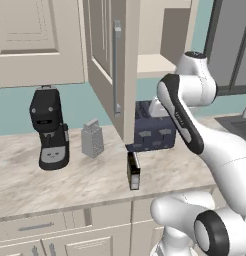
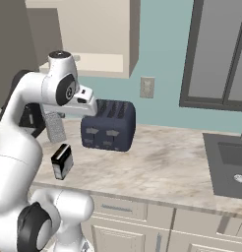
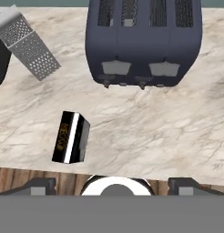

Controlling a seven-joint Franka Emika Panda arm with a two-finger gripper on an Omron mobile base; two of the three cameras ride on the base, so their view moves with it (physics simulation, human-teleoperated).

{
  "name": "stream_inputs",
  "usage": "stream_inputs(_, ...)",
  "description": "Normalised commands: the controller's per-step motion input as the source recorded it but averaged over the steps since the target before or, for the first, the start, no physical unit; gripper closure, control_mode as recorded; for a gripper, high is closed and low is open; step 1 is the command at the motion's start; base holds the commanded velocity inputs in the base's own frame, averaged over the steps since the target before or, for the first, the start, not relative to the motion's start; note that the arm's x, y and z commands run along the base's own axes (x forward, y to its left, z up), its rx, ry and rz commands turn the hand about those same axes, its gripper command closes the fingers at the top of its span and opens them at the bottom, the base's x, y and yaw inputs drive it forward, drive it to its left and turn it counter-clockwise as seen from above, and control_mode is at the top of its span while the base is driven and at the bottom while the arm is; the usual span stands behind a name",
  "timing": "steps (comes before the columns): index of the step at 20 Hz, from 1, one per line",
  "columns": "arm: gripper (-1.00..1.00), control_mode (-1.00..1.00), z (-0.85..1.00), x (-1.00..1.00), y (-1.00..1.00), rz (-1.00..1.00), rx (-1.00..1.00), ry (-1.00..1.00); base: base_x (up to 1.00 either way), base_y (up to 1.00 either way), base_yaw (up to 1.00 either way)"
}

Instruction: Pick the cereal and boxed food from the counter and place them in the cabinets closest to them.

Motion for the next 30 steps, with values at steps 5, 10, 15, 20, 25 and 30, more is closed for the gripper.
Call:
stream_inputs(5,-1.00,-1.00,-0.01,-0.44,0.17,0.00,0.01,-0.02,0.00,0.00,0.00)
stream_inputs(10,-1.00,-1.00,-0.05,-0.44,0.17,0.00,0.00,-0.05,0.00,0.00,0.00)
stream_inputs(15,-1.00,-1.00,-0.03,-0.43,0.19,0.00,0.00,-0.08,0.00,0.00,0.00)
stream_inputs(20,-1.00,-1.00,-0.08,-0.44,0.19,0.00,0.00,-0.09,0.00,0.00,0.00)
stream_inputs(25,-1.00,-1.00,-0.13,-0.45,0.17,0.00,0.00,-0.10,0.00,0.00,0.00)
stream_inputs(30,-1.00,-1.00,-0.14,-0.25,0.18,0.00,-0.01,-0.10,0.00,0.00,0.00)
